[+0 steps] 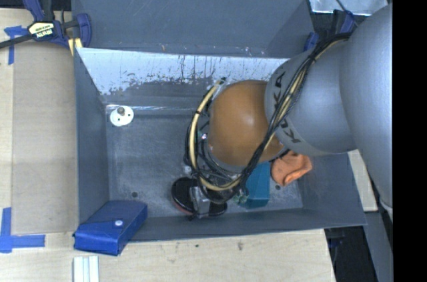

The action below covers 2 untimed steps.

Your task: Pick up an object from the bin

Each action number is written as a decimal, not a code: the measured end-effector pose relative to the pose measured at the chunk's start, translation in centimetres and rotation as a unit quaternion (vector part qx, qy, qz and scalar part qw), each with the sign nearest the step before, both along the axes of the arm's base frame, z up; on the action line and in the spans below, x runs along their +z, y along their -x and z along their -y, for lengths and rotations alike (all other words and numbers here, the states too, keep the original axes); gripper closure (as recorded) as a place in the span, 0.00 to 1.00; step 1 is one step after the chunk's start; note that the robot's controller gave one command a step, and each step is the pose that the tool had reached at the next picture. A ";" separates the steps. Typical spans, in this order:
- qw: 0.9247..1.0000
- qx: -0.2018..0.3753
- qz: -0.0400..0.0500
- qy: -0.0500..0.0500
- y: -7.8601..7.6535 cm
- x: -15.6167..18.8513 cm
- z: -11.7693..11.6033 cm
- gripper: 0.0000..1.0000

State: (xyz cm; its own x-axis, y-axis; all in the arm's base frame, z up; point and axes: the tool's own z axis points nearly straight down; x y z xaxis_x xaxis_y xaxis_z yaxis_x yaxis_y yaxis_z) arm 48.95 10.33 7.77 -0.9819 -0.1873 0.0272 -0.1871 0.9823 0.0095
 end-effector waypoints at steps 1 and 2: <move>1.000 0.000 0.000 0.000 0.0 0.0 0.0 1.00; 1.000 0.001 0.001 0.001 0.1 0.3 0.0 1.00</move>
Offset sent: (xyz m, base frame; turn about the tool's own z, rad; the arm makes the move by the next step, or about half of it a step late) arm -0.0001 0.0002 0.0153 0.0001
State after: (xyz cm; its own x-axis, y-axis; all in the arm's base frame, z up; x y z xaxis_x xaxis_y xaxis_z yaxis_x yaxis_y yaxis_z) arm 48.84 10.36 8.03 -0.9817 -0.1887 0.0262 -0.1886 0.9820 0.0080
